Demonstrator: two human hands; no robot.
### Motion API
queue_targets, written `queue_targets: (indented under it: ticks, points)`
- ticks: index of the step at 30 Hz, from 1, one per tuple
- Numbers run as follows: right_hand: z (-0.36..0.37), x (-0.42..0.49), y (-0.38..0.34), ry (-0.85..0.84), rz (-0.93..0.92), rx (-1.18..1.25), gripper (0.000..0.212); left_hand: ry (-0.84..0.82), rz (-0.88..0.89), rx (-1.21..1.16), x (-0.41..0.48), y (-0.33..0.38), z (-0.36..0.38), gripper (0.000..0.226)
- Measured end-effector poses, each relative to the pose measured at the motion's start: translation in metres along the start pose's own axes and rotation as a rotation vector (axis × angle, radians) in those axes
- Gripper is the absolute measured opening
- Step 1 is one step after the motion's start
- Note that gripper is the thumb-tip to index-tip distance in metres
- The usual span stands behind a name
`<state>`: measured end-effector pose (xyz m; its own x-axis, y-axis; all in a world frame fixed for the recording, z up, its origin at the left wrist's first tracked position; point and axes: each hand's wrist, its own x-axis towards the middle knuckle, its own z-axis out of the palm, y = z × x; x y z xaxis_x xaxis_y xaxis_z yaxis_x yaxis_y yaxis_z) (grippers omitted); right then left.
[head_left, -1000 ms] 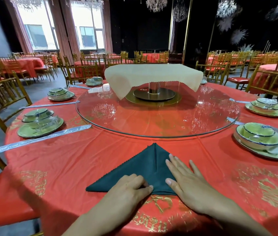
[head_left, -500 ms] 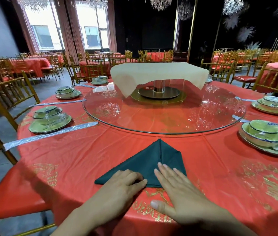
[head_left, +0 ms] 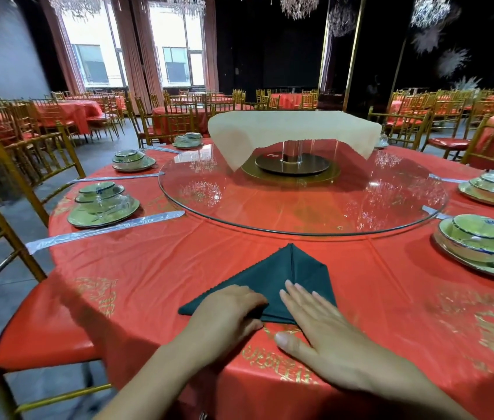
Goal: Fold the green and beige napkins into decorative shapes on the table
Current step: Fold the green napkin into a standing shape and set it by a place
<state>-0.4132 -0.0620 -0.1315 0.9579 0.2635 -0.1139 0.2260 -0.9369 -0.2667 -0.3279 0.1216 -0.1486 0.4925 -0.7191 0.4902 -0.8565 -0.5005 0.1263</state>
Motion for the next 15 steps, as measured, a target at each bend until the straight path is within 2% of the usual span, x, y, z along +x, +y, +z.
queue_targets:
  ticks: [4,8,11,13,15]
  points:
    - [0.003,0.003,-0.005,0.015,-0.010,-0.048,0.092,-0.110,-0.008,-0.021,0.001,-0.002,-0.006,0.039]
    - [0.005,0.002,-0.003,0.016,-0.046,-0.081,0.094,-0.047,0.064,-0.006,-0.002,-0.001,0.000,0.025]
    - [-0.001,0.003,0.000,0.017,-0.032,0.072,0.095,-0.025,0.100,0.015,-0.003,-0.002,0.004,0.024]
    - [-0.004,0.008,0.012,0.101,0.027,0.173,0.108,-0.018,0.120,0.060,-0.001,-0.003,0.004,0.025]
    - [-0.007,0.012,0.026,0.142,0.115,0.114,0.125,-0.010,0.127,0.062,0.001,-0.004,0.005,0.025]
